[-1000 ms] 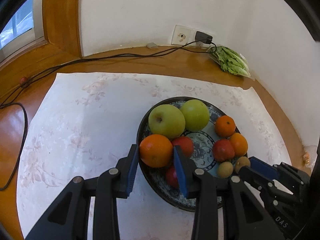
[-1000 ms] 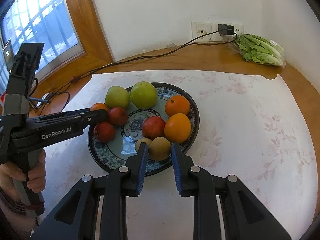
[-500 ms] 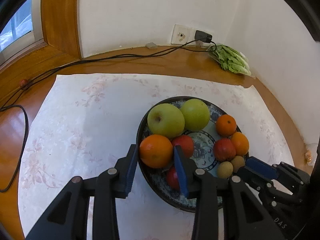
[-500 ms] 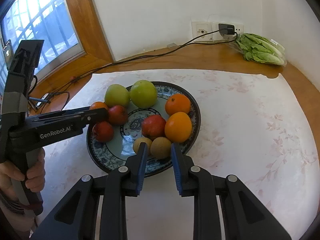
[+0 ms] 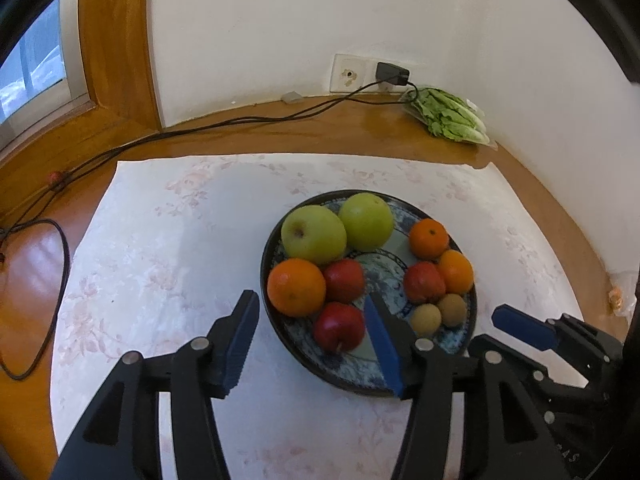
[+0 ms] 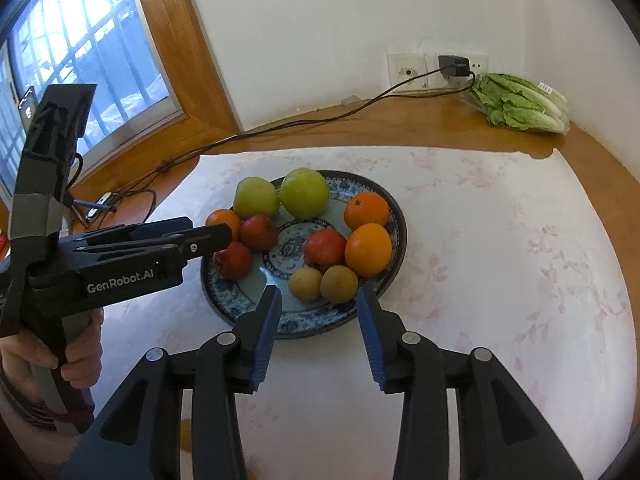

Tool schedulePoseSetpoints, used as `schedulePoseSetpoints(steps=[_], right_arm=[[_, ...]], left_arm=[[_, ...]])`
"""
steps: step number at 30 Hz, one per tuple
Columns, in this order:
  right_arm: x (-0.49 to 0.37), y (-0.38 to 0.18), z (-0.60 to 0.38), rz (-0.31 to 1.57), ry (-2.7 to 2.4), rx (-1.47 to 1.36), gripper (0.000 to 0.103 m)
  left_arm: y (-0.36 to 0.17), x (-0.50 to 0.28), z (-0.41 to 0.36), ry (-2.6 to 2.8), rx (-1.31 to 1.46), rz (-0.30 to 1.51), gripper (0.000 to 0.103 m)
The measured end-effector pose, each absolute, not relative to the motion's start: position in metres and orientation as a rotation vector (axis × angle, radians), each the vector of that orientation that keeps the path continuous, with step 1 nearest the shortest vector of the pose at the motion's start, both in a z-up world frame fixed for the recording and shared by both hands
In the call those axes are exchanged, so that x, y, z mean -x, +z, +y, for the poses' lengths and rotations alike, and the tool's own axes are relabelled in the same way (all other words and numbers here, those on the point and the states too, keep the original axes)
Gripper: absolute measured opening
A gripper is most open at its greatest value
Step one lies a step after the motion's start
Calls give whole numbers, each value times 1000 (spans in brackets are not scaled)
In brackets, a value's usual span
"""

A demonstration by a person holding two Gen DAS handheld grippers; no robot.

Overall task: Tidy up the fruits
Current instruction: 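Open the left tool to set the orange on the plate while the right tool releases the brown fruit, then move the left tool to a small brown fruit while the right tool moves to the other one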

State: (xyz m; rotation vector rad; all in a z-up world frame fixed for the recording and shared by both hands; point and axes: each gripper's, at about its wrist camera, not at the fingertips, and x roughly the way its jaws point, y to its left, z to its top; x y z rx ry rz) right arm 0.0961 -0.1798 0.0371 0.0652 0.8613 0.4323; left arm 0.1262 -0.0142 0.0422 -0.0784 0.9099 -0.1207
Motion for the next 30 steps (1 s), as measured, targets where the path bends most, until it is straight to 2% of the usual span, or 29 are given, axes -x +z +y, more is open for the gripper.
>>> schedulePoseSetpoints(steps=[30], right_arm=[[-5, 43, -180, 915, 472, -19, 40]], left_arm=[[51, -14, -44, -230, 66, 956, 58]])
